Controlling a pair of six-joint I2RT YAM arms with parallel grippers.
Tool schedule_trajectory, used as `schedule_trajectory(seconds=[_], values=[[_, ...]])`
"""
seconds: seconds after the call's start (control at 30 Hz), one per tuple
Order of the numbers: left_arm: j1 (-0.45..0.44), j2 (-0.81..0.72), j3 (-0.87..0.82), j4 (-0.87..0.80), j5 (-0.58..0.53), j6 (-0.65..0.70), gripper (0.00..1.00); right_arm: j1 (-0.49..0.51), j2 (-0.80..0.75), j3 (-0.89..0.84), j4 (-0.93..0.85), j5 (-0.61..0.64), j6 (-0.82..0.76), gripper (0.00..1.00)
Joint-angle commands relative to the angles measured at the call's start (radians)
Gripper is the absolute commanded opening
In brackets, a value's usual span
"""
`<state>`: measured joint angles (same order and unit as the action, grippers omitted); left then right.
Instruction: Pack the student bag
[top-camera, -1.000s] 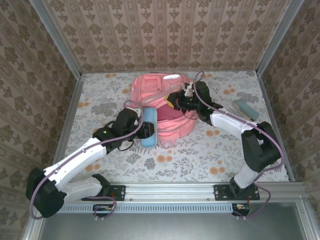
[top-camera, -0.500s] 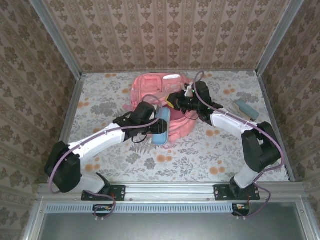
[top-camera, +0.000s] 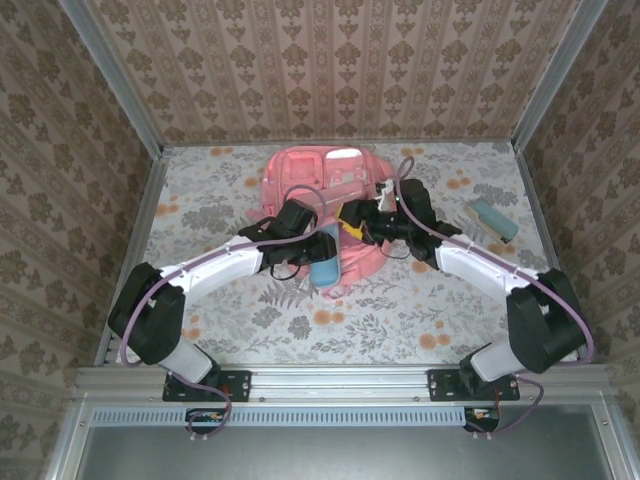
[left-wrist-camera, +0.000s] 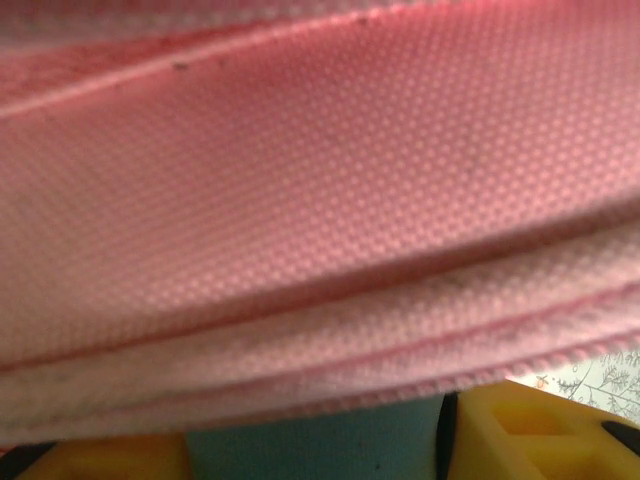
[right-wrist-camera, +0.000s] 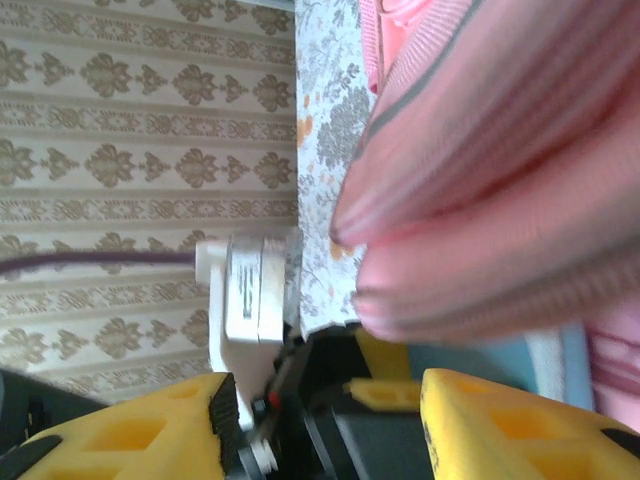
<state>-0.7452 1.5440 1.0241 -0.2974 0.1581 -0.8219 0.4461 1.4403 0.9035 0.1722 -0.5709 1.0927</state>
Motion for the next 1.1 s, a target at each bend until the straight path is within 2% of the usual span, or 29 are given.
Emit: schedule_trajectory(seconds=[0.0,0.27,0.57,0.7,0.83,0.97,1.07], values=[[0.014,0.014,0.057,0.058,-0.032,-0.046,0.51,0.001,-0.095,-0.072,-0.124,0.058,-0.151,0.55],[0.014,0.035,0.060,0.121,-0.010,-0.104,0.53,0.003,-0.180,-0.220,-0.097,0.029,-0.205,0.61],[0.017,0.049,0.060,0.189,0.037,-0.202,0.58,0.033,-0.087,-0.242,0.034,-0.035,-0.164,0.67],[0.022,0.053,0.060,0.198,0.051,-0.223,0.61,0.051,-0.021,-0.228,0.086,-0.048,-0.144,0.67],[0.026,0.055,0.048,0.224,0.067,-0.249,0.62,0.054,0.023,-0.217,0.147,-0.064,-0.117,0.58],[0.032,0.043,0.038,0.223,0.070,-0.252,0.70,0.053,0.033,-0.210,0.145,-0.043,-0.102,0.35],[0.043,0.016,0.023,0.203,0.076,-0.243,0.78,0.047,0.015,-0.217,0.101,0.024,-0.095,0.24]])
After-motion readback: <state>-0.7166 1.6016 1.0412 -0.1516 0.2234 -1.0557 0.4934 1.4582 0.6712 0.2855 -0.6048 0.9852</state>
